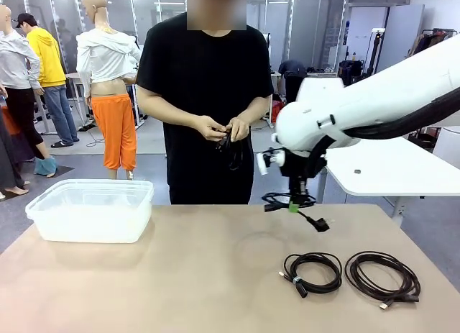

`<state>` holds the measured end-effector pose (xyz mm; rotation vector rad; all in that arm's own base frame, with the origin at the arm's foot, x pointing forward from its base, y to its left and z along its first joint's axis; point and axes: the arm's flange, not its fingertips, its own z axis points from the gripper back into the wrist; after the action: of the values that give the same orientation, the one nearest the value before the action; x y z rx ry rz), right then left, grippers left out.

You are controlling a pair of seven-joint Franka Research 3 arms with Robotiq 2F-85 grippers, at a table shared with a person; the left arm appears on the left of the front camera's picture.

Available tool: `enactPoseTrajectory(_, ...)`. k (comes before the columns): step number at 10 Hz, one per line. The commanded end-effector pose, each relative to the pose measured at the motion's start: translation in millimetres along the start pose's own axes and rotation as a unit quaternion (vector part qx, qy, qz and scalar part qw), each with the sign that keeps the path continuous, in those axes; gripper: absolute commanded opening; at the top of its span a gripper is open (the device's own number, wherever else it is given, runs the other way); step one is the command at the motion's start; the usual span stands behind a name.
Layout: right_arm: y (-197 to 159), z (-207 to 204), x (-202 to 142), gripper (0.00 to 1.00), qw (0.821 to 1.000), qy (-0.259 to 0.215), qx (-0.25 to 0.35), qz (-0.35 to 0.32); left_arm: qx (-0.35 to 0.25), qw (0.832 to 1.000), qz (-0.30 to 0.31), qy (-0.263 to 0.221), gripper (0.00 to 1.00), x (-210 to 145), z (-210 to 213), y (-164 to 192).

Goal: Organize and store the cables.
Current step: Place the Power Cable into the Organizing box.

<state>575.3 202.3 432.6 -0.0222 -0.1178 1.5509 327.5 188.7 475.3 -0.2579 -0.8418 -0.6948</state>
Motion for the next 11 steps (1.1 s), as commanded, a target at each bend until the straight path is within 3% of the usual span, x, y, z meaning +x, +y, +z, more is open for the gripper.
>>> enactPoseTrajectory(1, 7, 2, 34, 0.08, 0.999, 0.039, -0.009, 0.026, -0.003, 1.0, -0.005, -0.002, 1.0, -3, 0, 1)
enactPoseTrajectory(3, 20, -11, 87, 0.08, 0.998, 0.036, -0.003, 0.058, -0.003, 1.0, -0.005, -0.002, 1.0, -3, 0, 1)
enactPoseTrajectory(6, 57, -41, 139, 0.08, 0.996, 0.022, 0.006, 0.087, -0.003, 1.0, -0.005, -0.002, 1.0, -3, 0, 1)
enactPoseTrajectory(10, 92, -91, 170, 0.08, 0.994, -0.016, 0.031, 0.103, -0.003, 1.0, -0.005, -0.002, 1.0, -3, 0, 1)
enactPoseTrajectory(11, 95, -100, 172, 0.08, 0.996, -0.013, 0.038, 0.077, -0.003, 1.0, -0.005, -0.002, 1.0, -3, 0, 1)
